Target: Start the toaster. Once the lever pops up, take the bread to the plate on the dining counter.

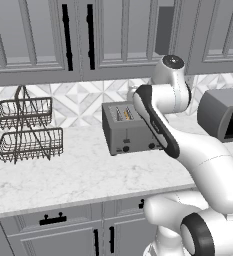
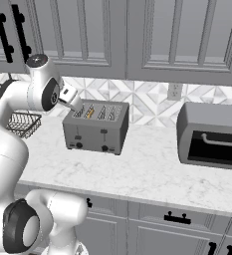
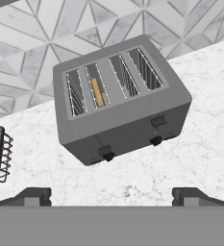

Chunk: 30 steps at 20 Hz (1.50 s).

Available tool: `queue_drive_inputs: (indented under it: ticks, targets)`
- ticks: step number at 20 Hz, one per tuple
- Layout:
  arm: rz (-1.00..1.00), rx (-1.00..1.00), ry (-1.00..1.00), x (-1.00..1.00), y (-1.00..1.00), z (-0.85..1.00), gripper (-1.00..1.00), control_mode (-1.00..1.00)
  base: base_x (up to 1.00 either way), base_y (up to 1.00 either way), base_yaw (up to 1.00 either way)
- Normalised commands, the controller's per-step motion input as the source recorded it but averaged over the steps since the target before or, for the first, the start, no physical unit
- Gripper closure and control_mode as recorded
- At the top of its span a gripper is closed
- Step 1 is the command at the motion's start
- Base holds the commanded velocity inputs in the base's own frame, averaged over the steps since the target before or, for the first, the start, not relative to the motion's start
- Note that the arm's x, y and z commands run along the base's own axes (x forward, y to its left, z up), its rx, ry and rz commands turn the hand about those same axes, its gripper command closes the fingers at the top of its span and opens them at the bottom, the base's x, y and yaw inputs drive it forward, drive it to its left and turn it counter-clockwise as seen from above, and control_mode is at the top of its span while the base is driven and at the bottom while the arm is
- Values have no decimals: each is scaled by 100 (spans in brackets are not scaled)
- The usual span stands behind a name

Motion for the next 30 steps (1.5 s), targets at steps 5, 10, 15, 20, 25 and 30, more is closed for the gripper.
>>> queue_drive_inputs:
  ticks: [5,10,15,20,25,30]
  targets:
    - [0,0,0,0,0,0,-100,-100,0,0,0]
    - [0,0,0,0,0,0,-100,-100,0,0,0]
    - [0,0,0,0,0,0,-100,-100,0,0,0]
    - [0,0,0,0,0,0,-100,-100,0,0,0]
    - [0,0,0,0,0,0,-100,-100,0,0,0]
    - [0,0,0,0,0,0,-100,-100,0,0,0]
